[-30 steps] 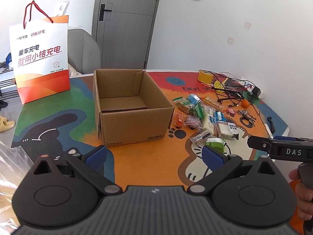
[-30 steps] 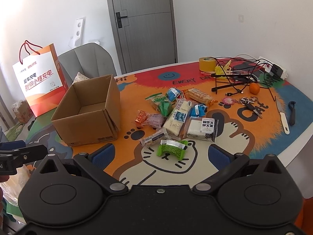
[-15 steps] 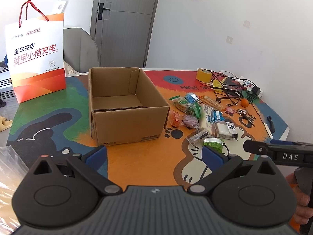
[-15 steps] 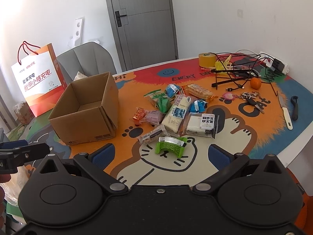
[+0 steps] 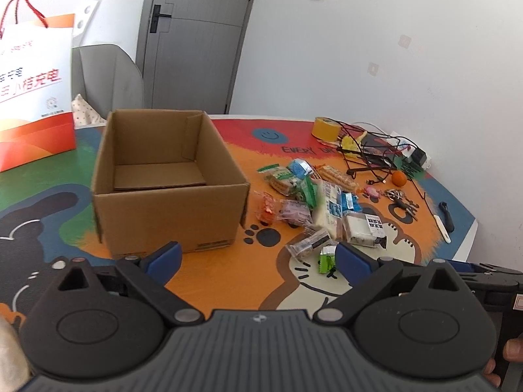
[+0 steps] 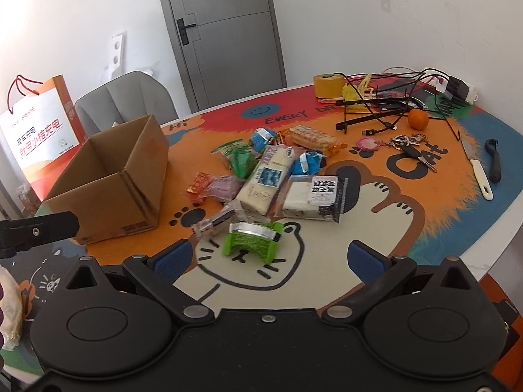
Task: Organize snacks
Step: 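Move both grippers toward the snack pile beside the cardboard box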
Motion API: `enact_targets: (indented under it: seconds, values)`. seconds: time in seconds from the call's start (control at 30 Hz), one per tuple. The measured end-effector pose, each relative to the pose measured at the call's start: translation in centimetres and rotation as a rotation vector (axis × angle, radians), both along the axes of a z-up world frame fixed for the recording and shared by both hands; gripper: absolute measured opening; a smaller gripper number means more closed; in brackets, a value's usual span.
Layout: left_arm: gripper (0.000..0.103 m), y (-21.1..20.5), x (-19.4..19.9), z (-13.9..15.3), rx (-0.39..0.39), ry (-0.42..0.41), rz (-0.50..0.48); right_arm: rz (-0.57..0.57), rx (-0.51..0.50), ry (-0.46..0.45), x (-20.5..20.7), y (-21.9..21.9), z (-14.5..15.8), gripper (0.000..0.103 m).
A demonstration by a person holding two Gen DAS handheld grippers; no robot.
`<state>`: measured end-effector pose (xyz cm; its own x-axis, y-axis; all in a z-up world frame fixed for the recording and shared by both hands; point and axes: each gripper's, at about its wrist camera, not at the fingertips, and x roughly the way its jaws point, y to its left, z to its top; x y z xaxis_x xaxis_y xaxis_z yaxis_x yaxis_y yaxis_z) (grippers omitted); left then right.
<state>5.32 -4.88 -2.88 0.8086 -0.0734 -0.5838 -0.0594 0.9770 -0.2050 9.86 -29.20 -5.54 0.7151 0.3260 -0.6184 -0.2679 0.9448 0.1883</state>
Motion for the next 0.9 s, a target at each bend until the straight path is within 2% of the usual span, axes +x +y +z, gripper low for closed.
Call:
enact_targets:
  seconds: [0.1, 0.2, 0.53, 0.9]
  values:
    - [0.100, -0.9, 1.1, -0.8, -0.001, 0.007, -0.023, -0.016, 0.011, 0.001, 0.9, -0.8, -0.8, 0.095]
    - [0.095, -1.9, 2.7, -1.6, 0.003, 0.022, -0.042, -0.032, 0.031, 0.024, 1.8, -1.4, -1.4, 0.090]
    - [0.079, -4.9, 7.5, -4.6, 0.022, 0.076, -0.087, -0.090, 0.079, 0.016, 3.5, -3.9, -2.7, 0.086]
    - [0.076, -6.5, 10.7, -6.8, 0.073, 0.114, -0.090, -0.106, 0.124, 0.033, 5.7, -5.8, -4.6, 0.082]
